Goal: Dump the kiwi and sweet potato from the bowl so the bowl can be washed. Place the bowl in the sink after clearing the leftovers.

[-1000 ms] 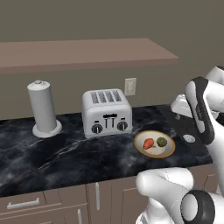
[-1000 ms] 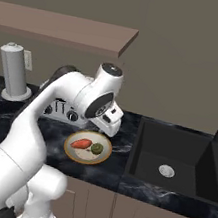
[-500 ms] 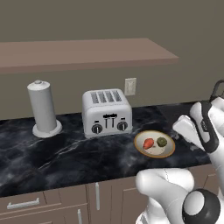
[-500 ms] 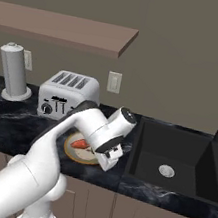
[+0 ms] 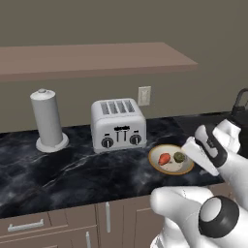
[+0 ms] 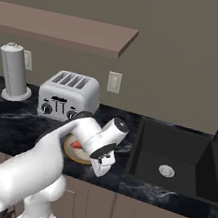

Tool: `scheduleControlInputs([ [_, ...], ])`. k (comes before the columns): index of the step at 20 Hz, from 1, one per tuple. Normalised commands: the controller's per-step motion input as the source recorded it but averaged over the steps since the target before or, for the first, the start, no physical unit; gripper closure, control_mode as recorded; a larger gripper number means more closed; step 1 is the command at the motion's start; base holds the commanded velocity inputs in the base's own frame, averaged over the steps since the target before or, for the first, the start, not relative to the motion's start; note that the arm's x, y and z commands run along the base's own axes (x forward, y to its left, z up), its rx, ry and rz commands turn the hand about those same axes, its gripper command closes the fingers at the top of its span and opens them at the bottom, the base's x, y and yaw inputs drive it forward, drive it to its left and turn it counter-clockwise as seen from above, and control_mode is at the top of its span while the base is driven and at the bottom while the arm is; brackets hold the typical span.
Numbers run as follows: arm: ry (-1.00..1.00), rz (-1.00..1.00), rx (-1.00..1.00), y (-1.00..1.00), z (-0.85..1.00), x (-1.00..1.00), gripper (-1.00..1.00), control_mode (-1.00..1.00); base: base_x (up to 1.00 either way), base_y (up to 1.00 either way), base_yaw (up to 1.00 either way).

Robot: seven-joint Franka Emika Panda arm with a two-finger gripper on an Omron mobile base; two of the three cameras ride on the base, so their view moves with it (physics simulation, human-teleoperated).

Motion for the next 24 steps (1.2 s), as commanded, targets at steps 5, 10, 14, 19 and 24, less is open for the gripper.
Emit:
scheduleControlInputs([
  [5,0.00,-0.03,0.00,0.00,-0.07,0.37,-1.00,-1.00,0.00,0.00,0.00],
  [10,0.00,0.00,-0.07,-0.01,-0.33,0.14,-1.00,-1.00,0.00,0.00,0.00],
  [14,0.00,0.00,-0.10,0.00,-0.27,0.18,-1.00,-1.00,0.00,0.00,0.00],
  [19,0.01,0.00,-0.08,0.00,-0.24,0.23,-1.00,-1.00,0.00,0.00,0.00],
  [24,0.03,0.00,-0.07,0.00,-0.33,0.08,-1.00,-1.00,0.00,0.00,0.00],
])
